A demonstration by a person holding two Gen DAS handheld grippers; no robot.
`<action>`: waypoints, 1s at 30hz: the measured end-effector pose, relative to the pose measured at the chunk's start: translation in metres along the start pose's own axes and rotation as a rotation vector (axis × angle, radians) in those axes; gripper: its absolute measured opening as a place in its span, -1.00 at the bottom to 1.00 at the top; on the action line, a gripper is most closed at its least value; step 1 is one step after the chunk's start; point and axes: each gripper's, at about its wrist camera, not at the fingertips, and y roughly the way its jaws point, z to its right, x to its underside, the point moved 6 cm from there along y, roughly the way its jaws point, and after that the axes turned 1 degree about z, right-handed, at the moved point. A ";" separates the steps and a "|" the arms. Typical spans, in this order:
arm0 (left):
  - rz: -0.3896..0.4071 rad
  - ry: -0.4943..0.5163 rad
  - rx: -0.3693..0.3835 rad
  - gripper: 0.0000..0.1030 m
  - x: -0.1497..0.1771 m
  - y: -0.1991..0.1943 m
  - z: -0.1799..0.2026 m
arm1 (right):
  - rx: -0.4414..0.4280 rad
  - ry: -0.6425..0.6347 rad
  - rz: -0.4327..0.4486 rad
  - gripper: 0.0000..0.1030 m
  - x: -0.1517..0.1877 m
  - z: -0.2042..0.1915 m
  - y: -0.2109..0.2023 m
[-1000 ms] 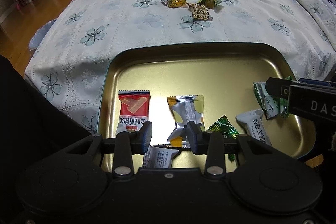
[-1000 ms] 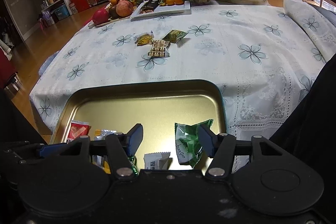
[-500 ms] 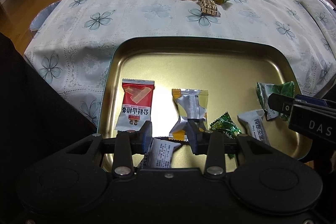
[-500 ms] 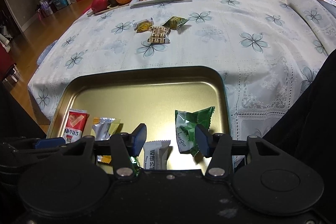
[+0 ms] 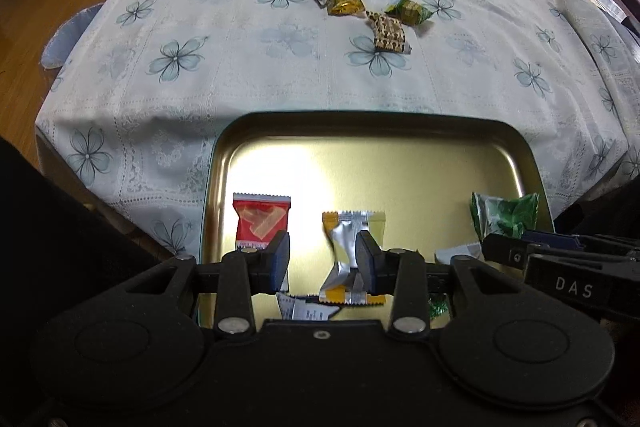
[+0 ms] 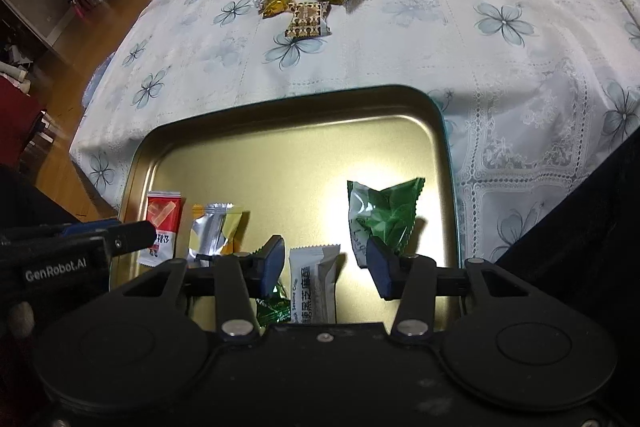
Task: Organize snacks
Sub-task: 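Move both open tools back toward the snack pile, then grasp green garlic packet with right tool while left tool approaches white hawthorn bar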
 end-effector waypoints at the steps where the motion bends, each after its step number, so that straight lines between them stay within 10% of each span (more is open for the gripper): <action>1: 0.005 0.002 0.001 -0.09 -0.007 -0.001 0.000 | 0.001 -0.007 0.006 -0.06 -0.005 0.000 -0.002; 30: 0.025 0.025 -0.050 -0.09 -0.167 0.061 -0.008 | 0.048 0.033 0.074 -0.10 -0.208 0.022 0.047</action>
